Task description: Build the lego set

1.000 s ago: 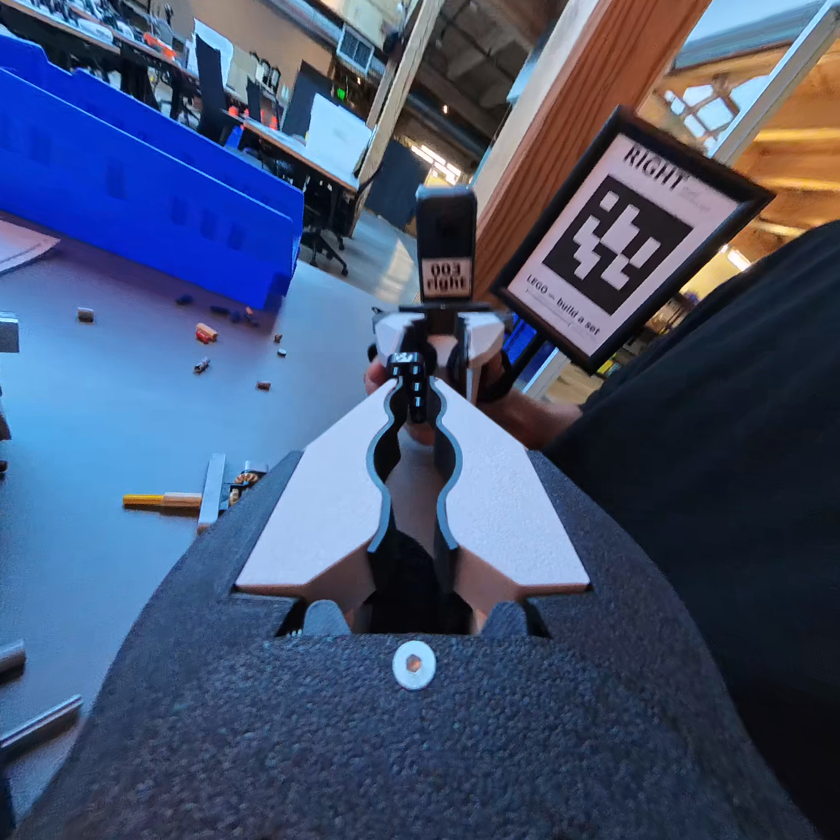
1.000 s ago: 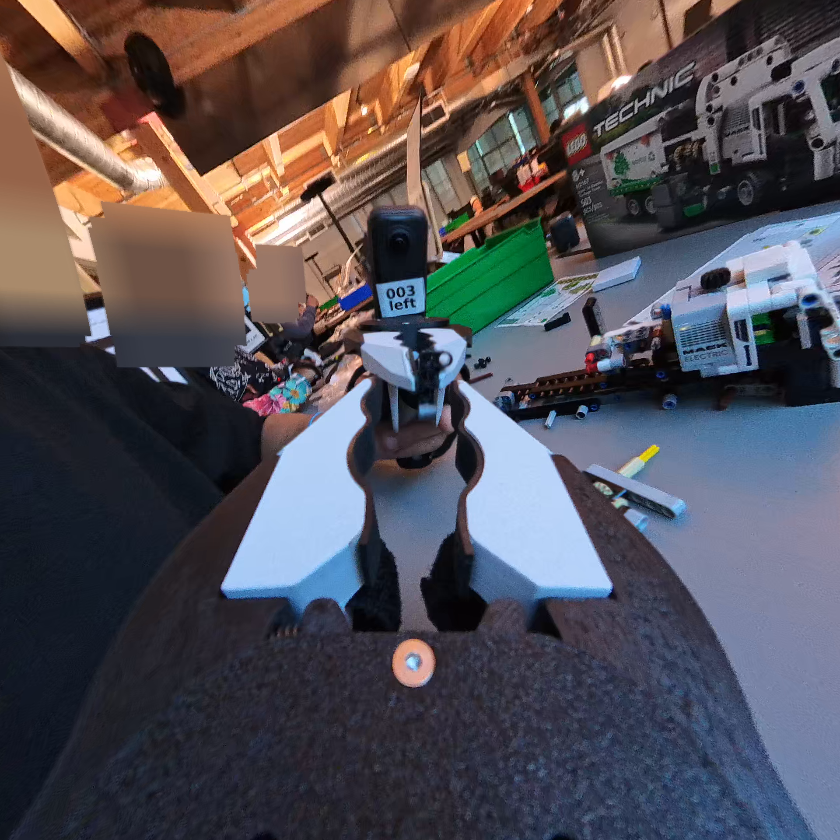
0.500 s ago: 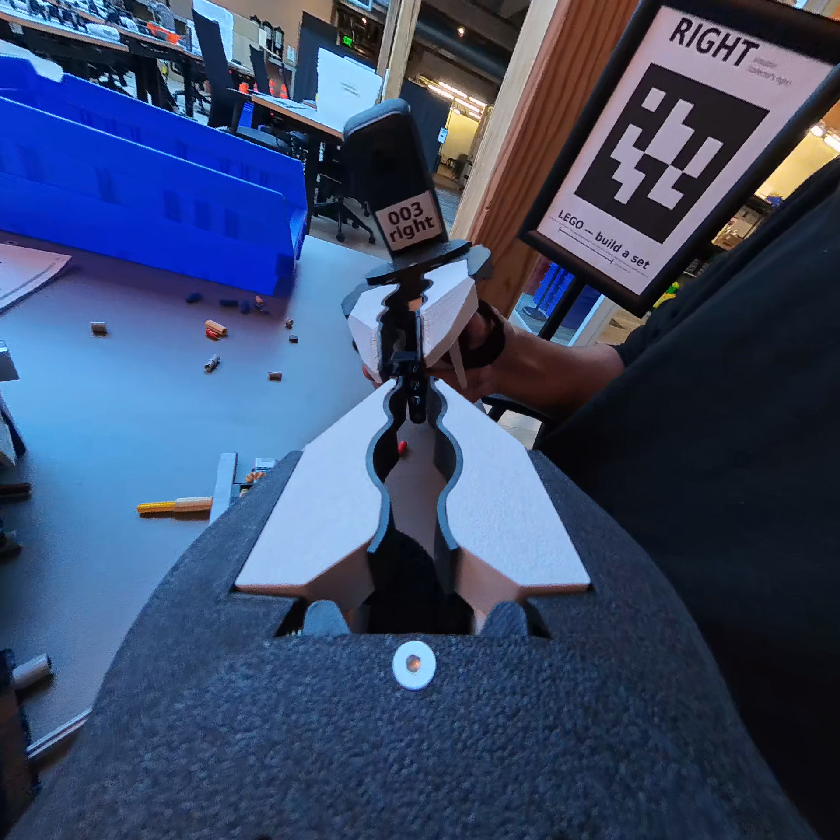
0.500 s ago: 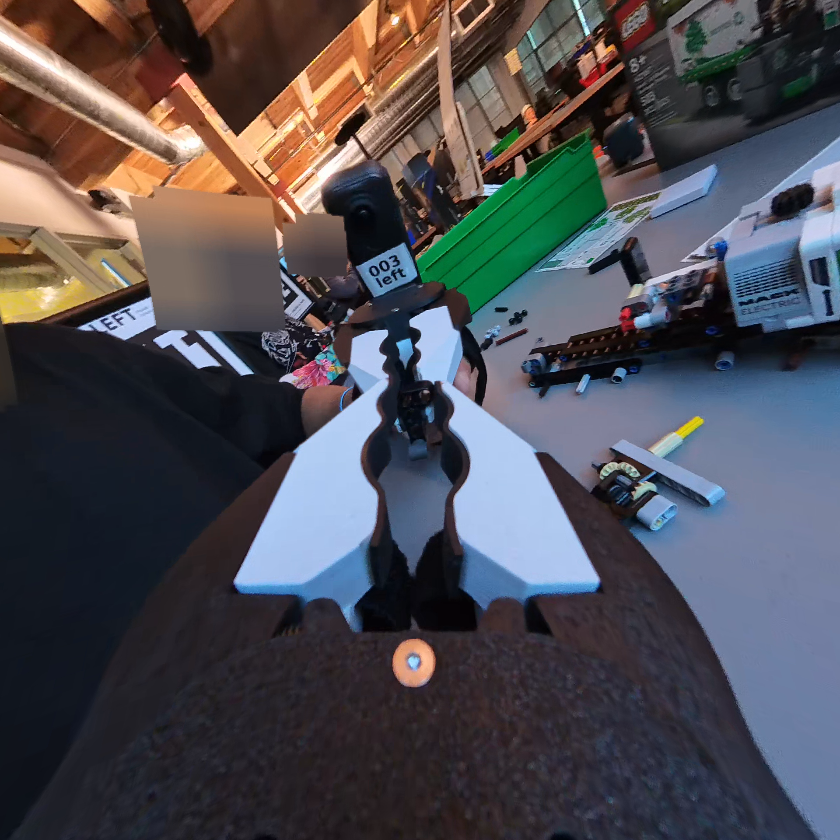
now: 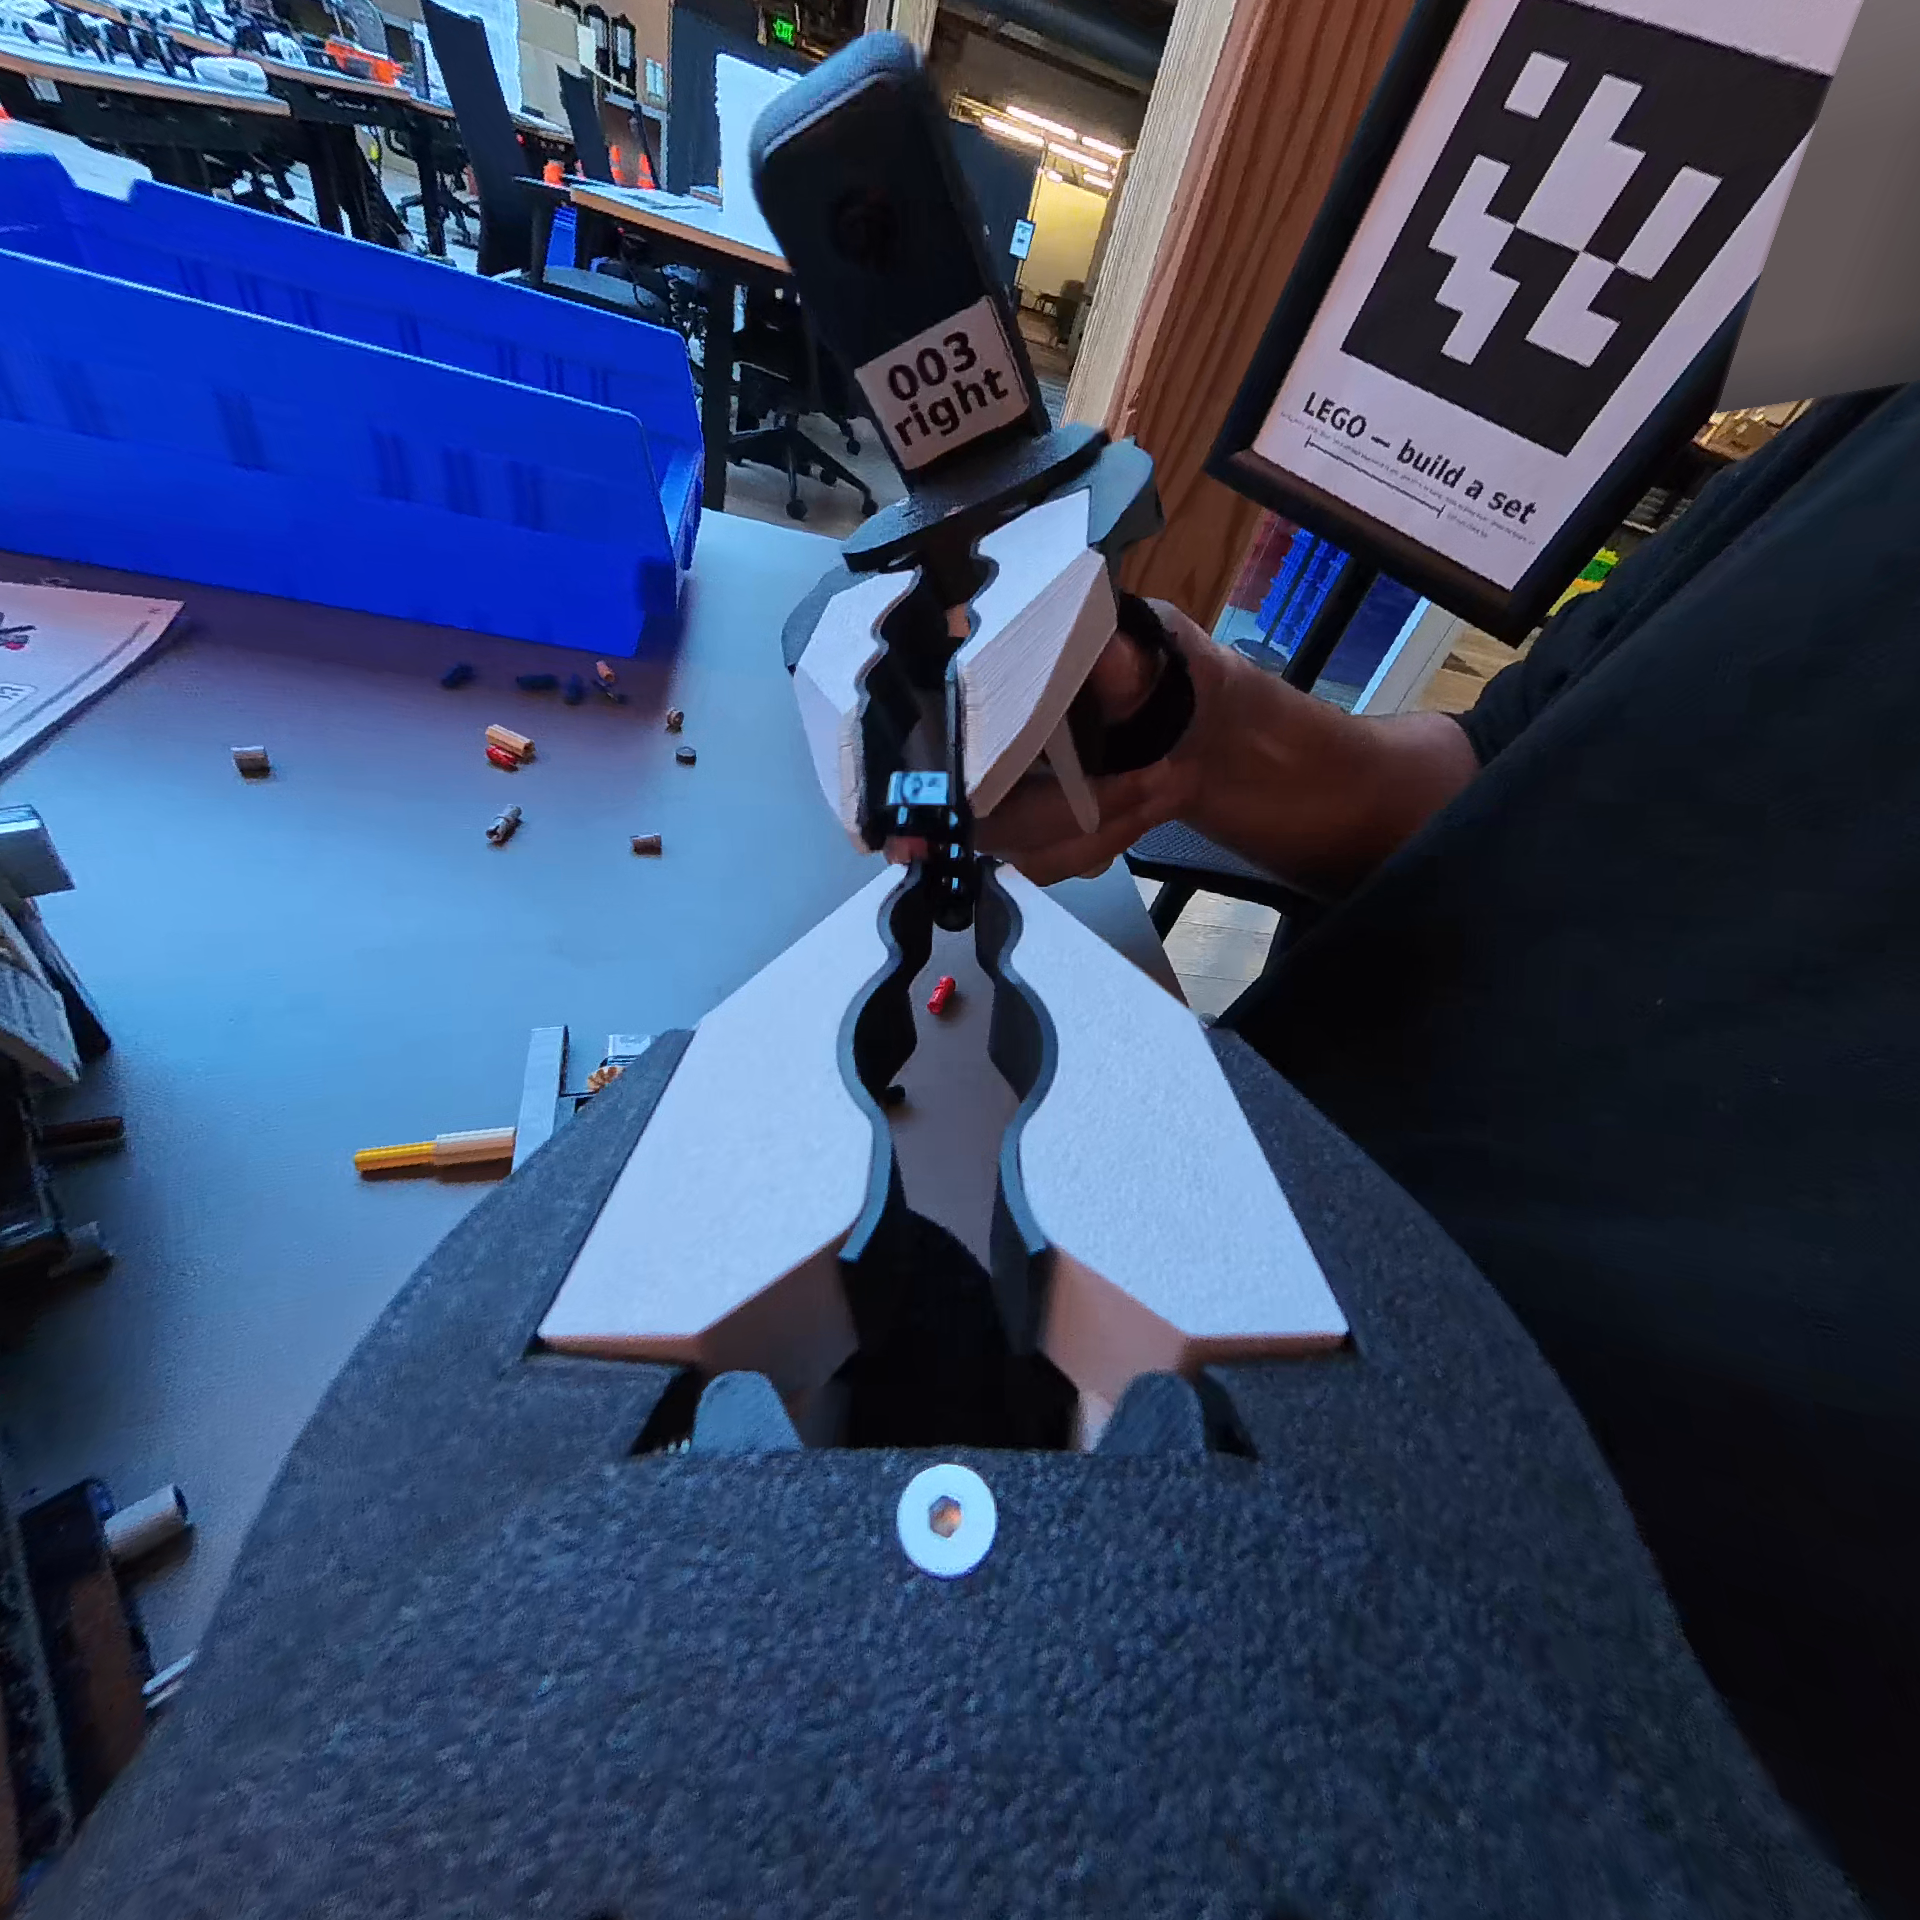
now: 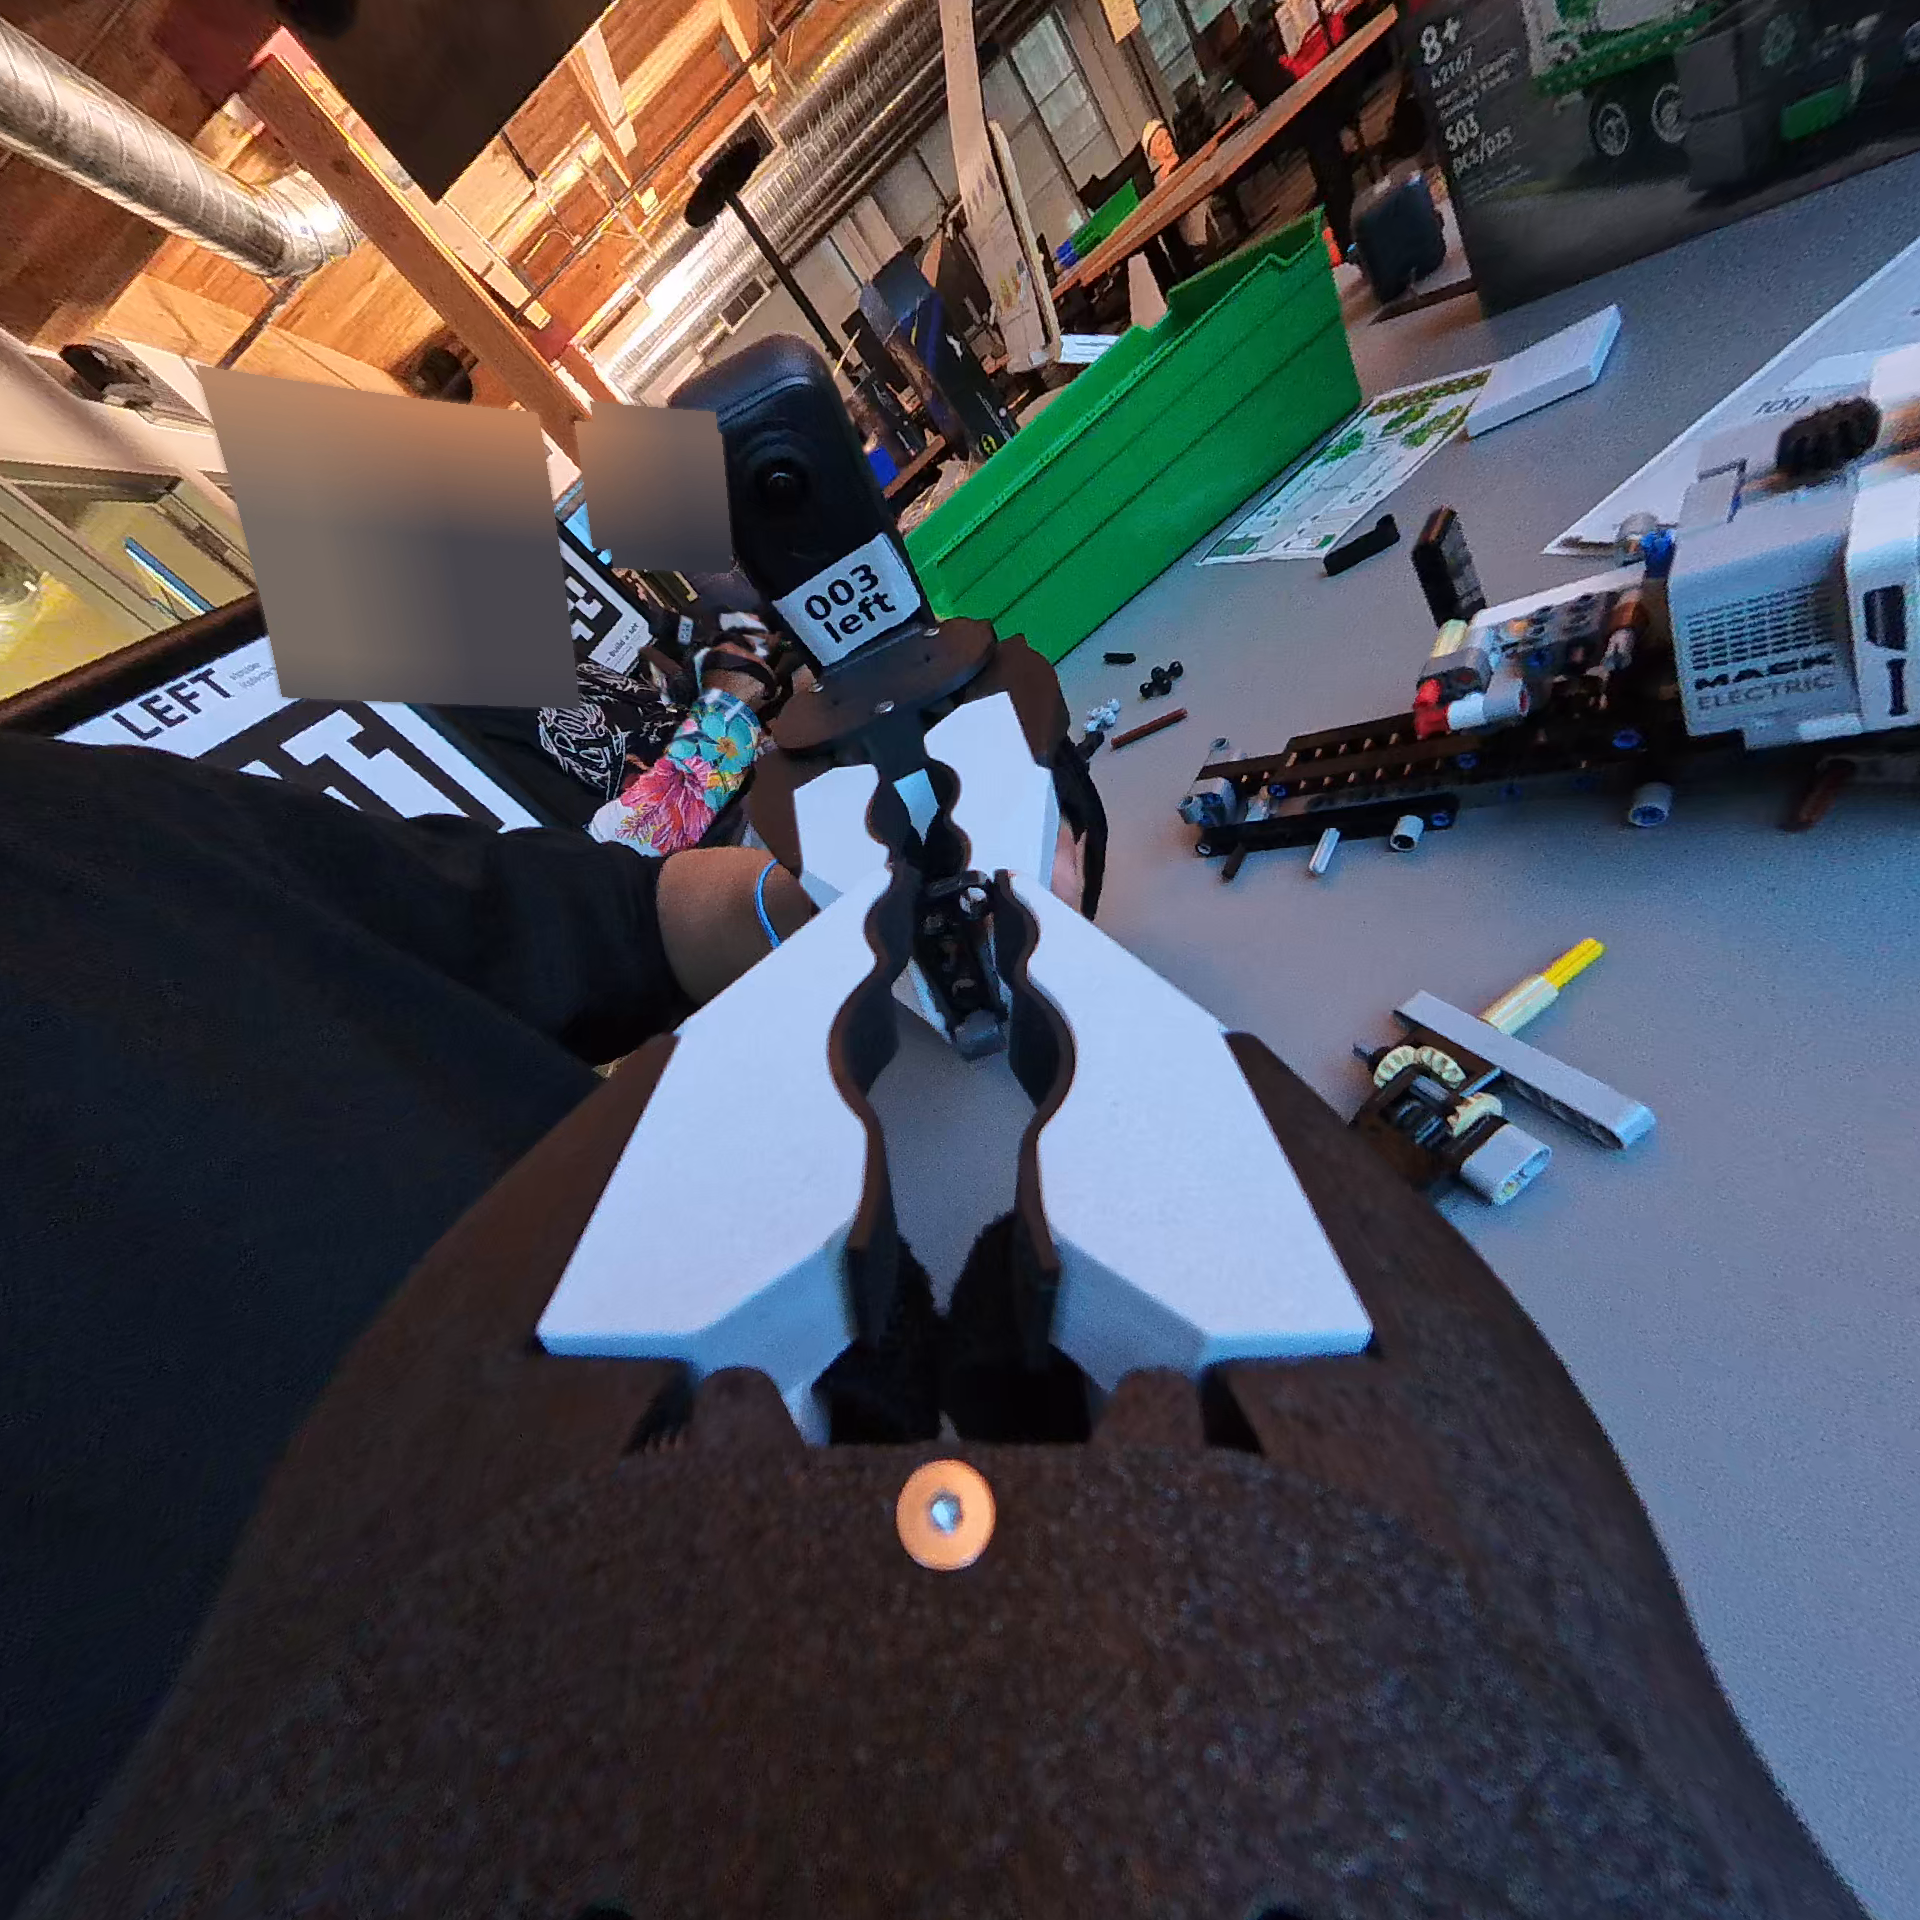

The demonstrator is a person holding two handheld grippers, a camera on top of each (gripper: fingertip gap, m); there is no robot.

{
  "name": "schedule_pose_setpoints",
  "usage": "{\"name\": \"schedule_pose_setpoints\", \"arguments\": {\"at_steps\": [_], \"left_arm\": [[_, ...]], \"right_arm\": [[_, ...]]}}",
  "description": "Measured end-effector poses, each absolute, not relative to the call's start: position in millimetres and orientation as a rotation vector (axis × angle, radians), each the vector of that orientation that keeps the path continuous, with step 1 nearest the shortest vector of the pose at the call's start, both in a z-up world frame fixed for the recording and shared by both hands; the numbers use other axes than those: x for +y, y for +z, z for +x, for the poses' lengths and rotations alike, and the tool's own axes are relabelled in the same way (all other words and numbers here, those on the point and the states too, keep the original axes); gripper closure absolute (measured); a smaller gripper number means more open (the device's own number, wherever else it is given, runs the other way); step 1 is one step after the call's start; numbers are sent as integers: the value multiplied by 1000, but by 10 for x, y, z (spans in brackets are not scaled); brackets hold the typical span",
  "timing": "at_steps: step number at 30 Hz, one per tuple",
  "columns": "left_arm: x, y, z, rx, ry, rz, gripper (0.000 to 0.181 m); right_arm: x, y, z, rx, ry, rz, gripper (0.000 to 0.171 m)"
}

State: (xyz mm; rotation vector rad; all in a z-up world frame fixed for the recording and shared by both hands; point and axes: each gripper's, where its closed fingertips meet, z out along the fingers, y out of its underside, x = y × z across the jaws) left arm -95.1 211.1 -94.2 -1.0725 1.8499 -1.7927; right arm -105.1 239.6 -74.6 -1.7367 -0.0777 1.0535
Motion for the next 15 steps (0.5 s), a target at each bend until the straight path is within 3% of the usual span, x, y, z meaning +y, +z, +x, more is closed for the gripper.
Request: {"name": "schedule_pose_setpoints", "arguments": {"at_steps": [5,11,15], "left_arm": [[2194,-952,-955,1847,-1801,-1113,176],[2291,-940,-928,1807,-1778,-1123,176],[2364,-953,-898,1780,-1766,-1151,176]], "right_arm": [[2250,-644,-869,-152,875,-1728,144],[1901,-1471,-789,-297,346,-2151,151],[1943,-1694,-893,-250,133,-2202,158]]}}
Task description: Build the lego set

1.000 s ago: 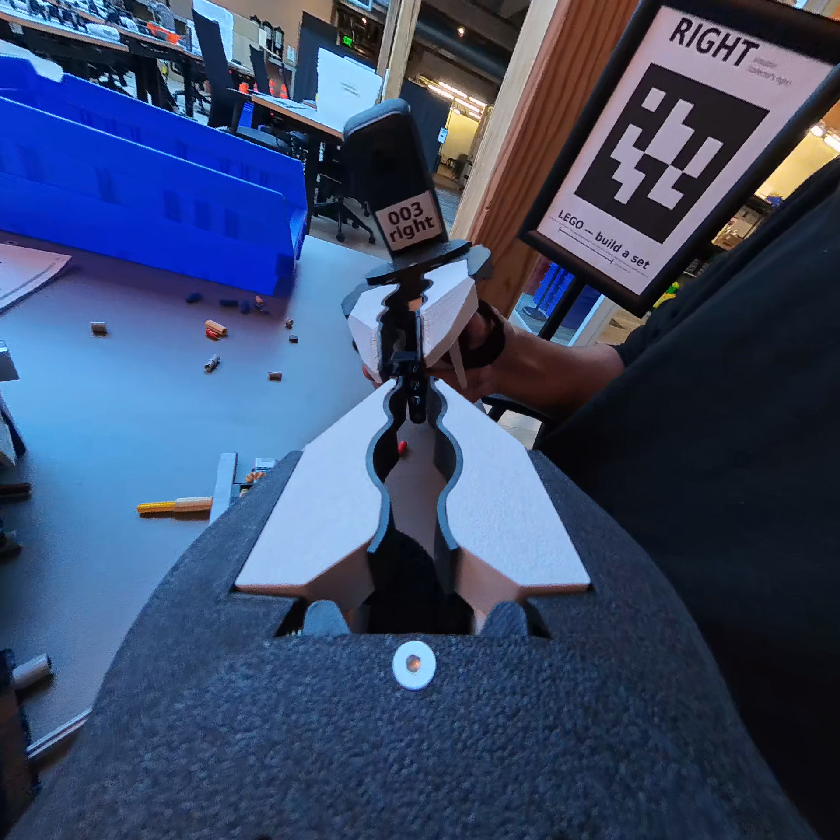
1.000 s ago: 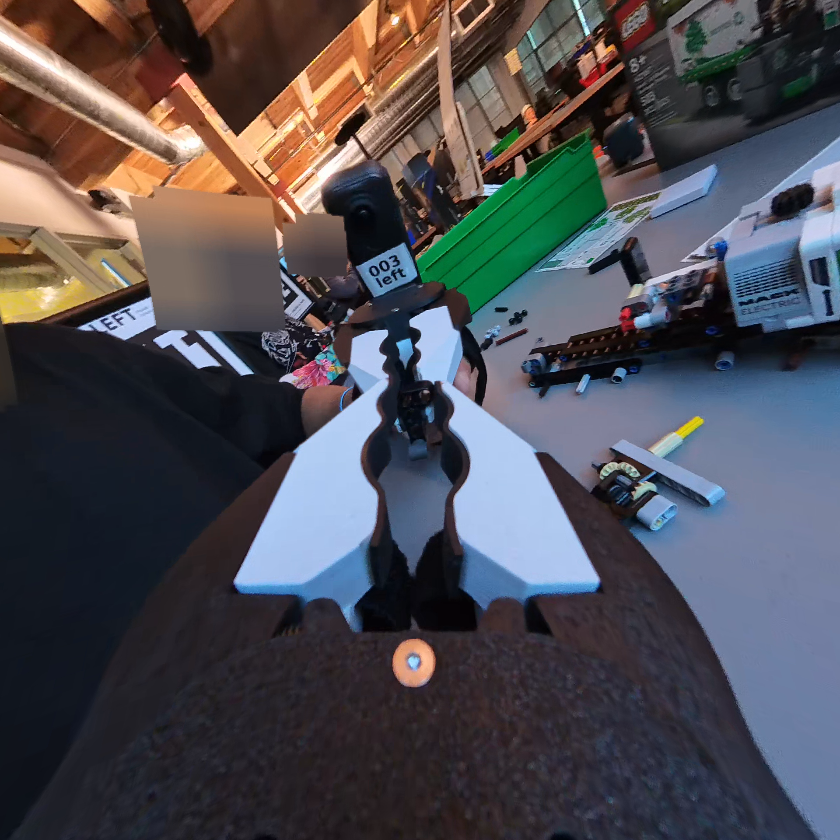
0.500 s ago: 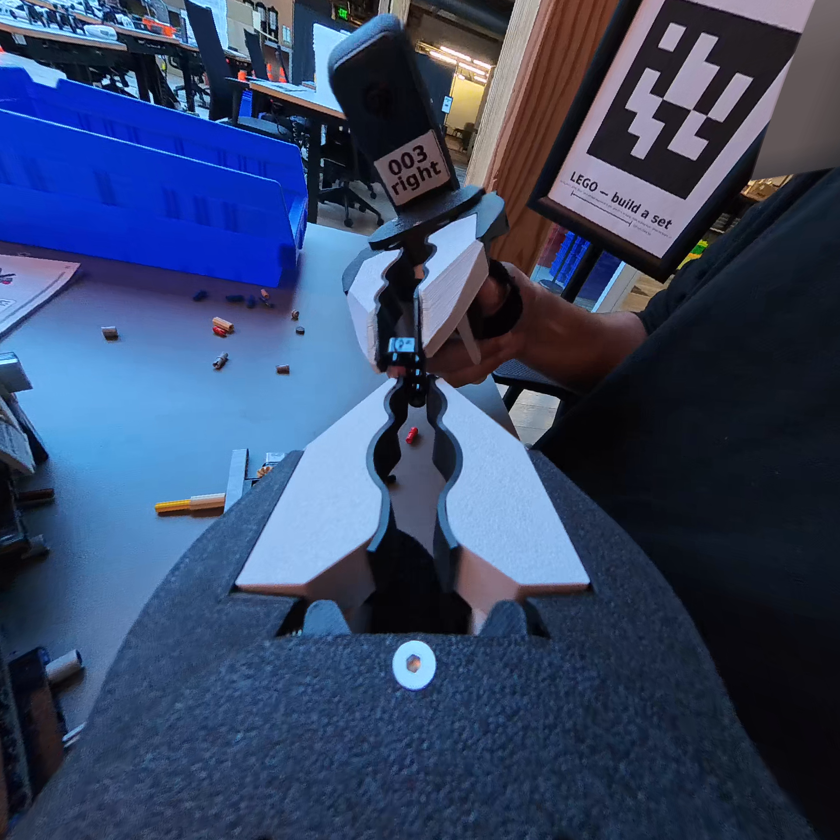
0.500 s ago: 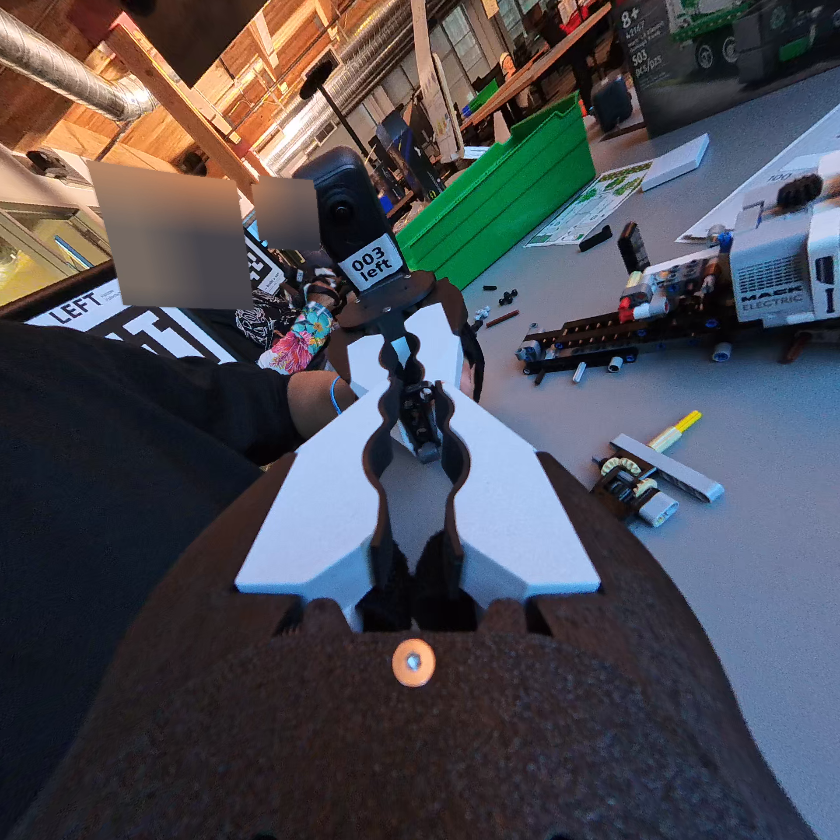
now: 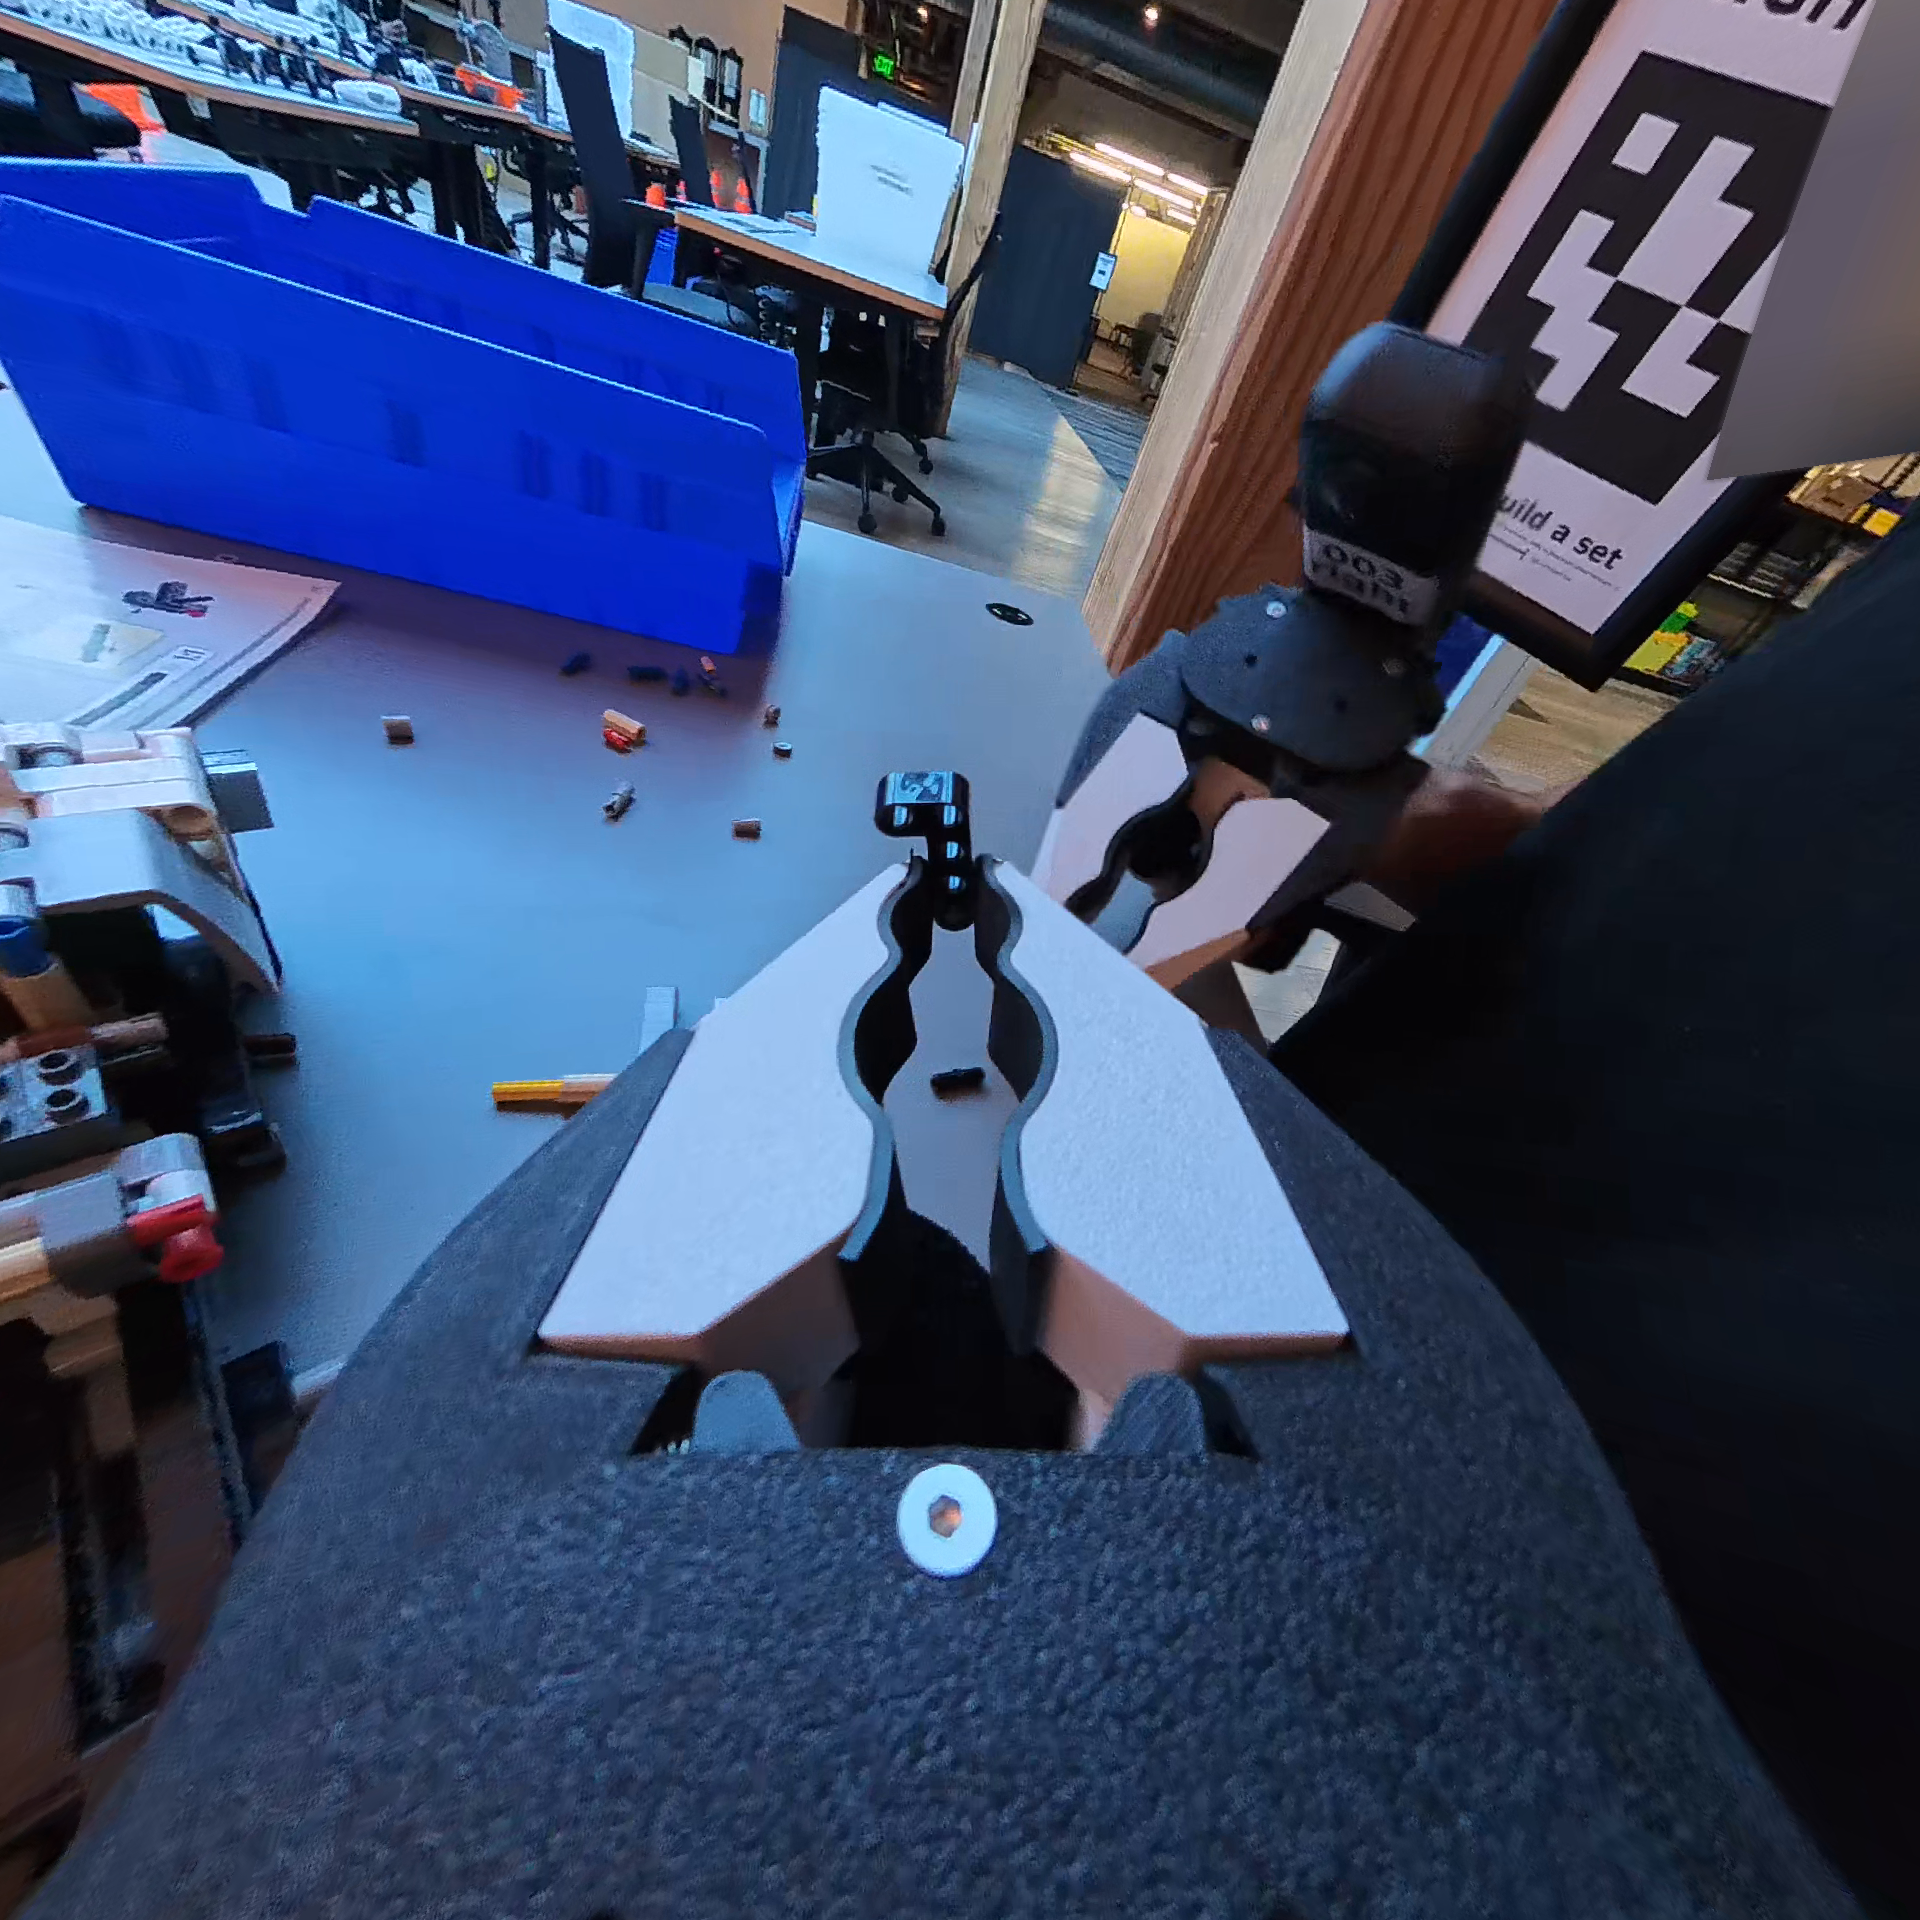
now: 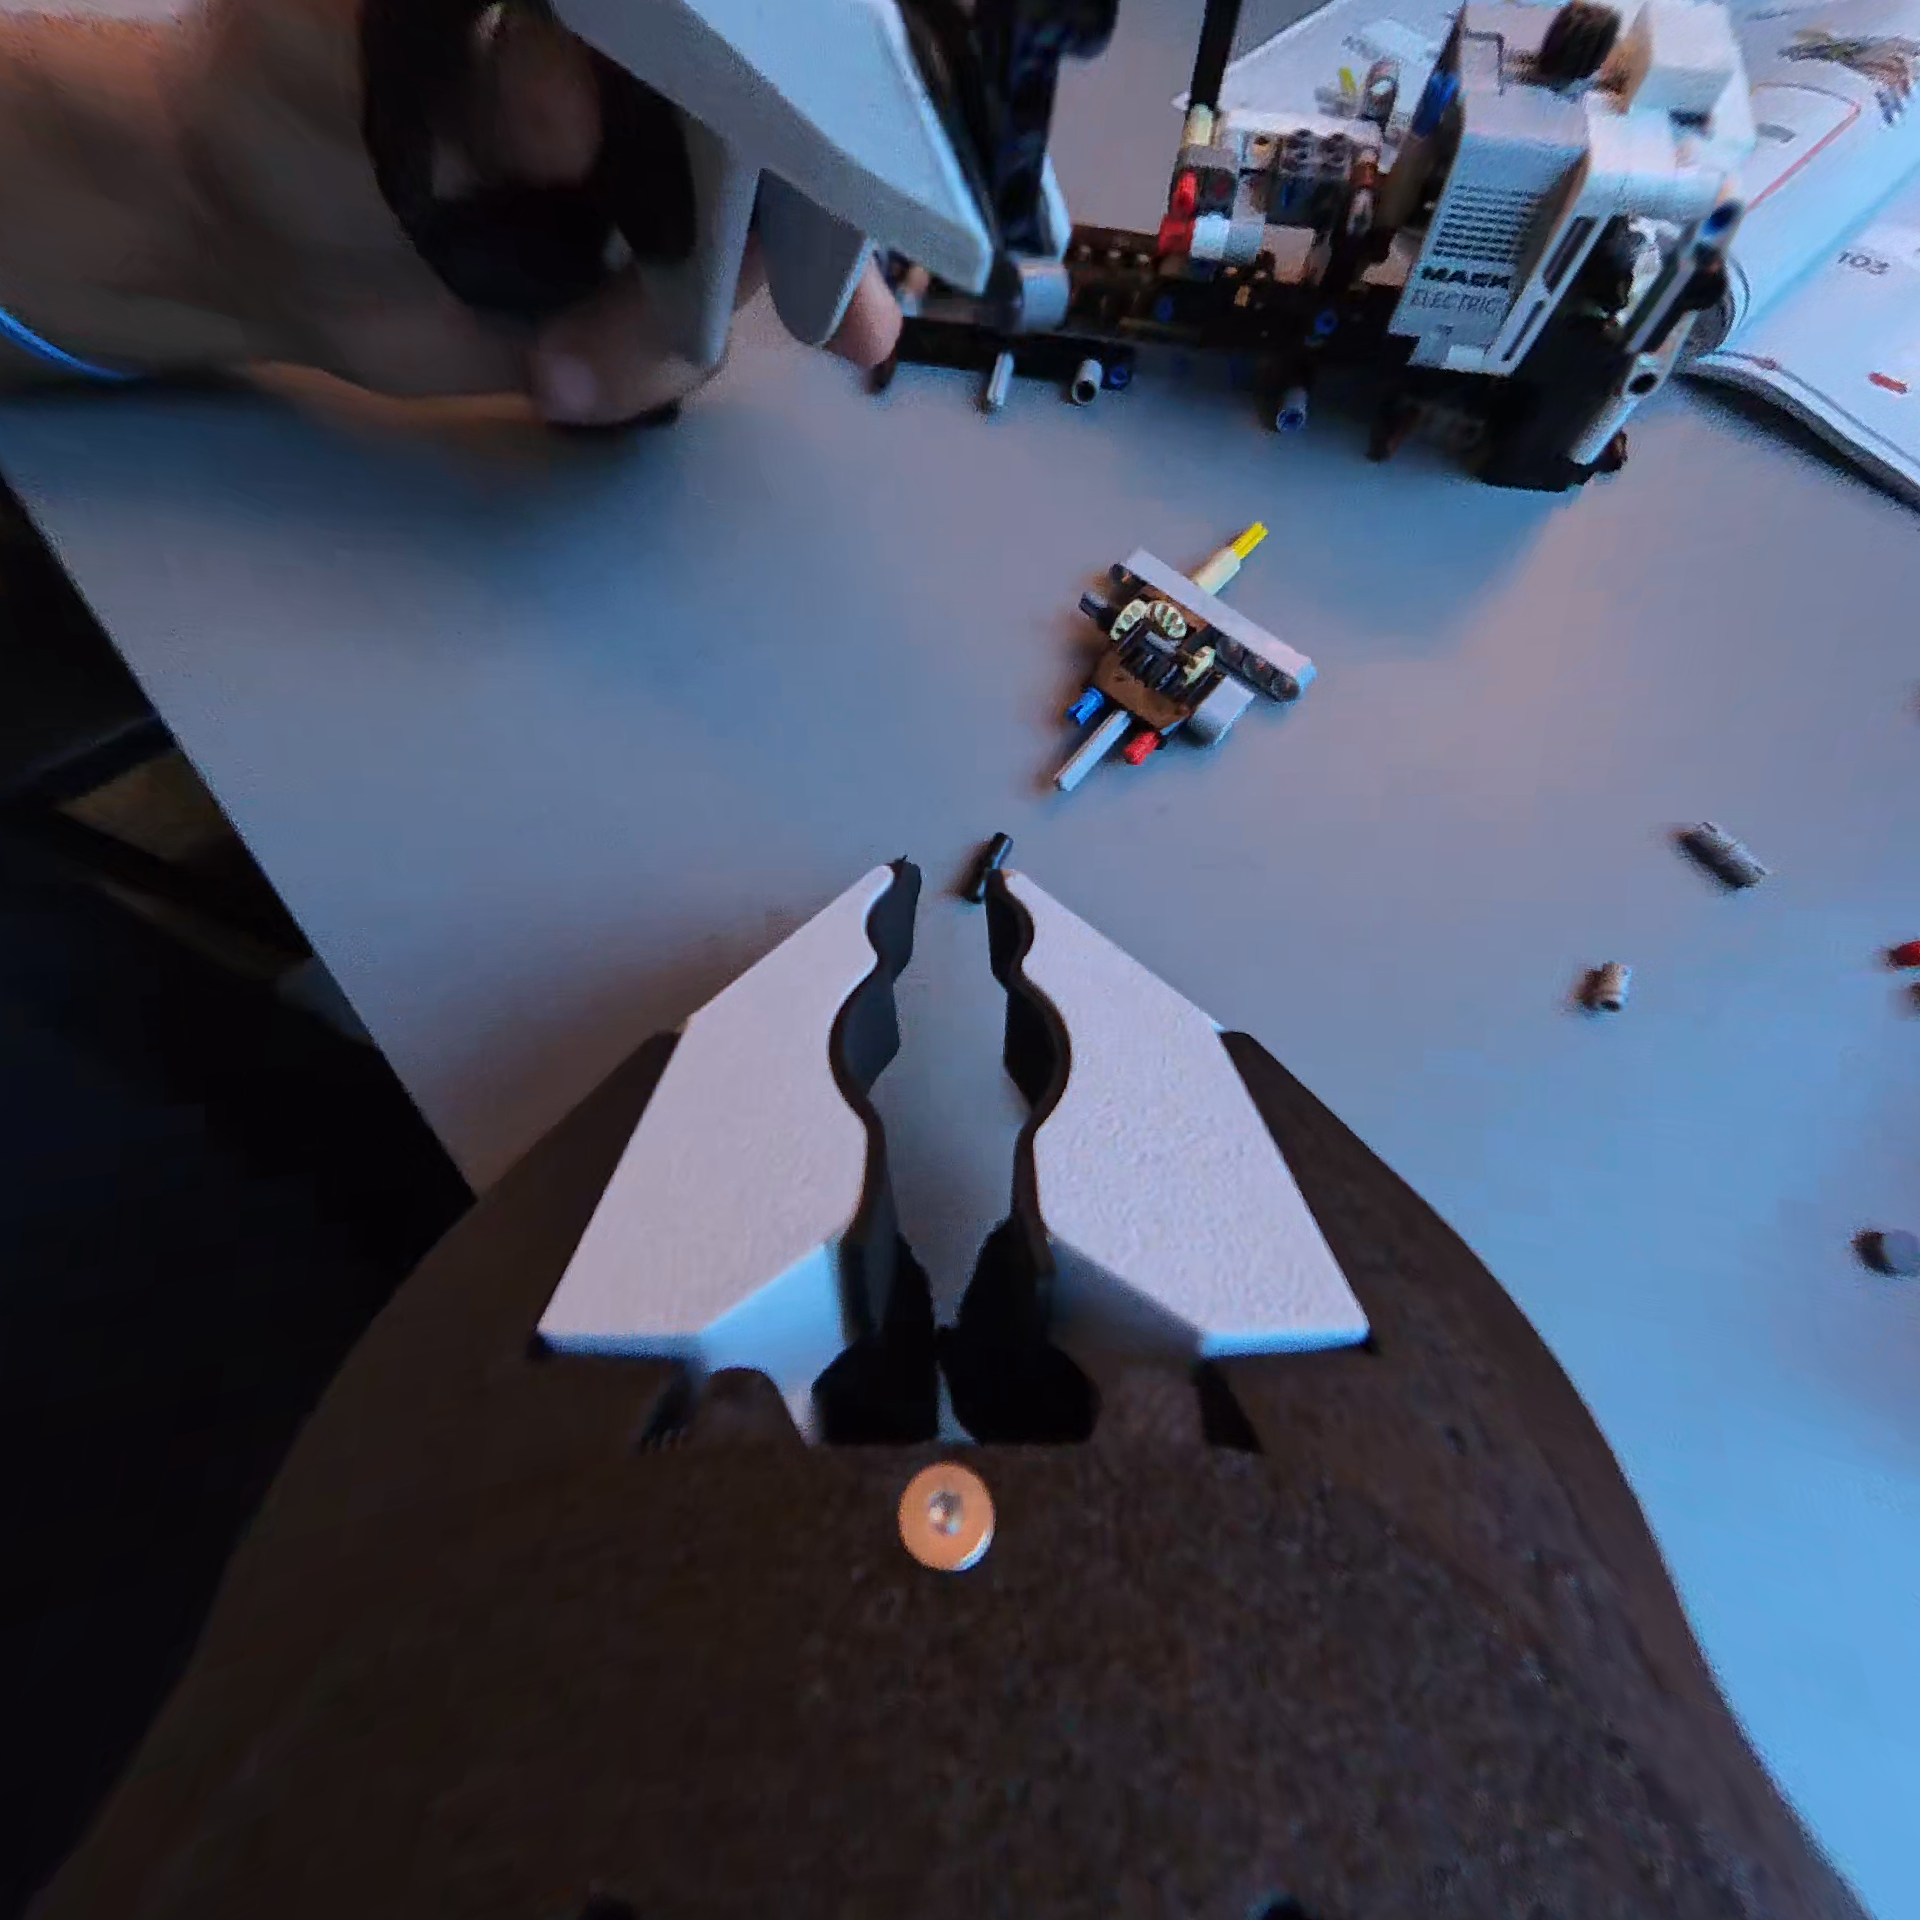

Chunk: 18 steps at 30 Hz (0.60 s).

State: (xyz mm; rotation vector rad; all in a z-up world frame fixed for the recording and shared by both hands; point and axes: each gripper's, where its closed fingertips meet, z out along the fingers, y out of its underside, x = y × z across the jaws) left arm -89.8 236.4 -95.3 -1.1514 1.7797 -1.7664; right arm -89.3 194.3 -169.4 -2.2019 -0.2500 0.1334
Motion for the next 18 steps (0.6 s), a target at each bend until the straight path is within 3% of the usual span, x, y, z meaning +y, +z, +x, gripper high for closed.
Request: {"name": "schedule_pose_setpoints", "arguments": {"at_steps": [18], "left_arm": [[2310,-1034,-910,1855,-1682,-1065,176]], "right_arm": [[2078,-1898,-851,-143,-3,-2292,167]]}}
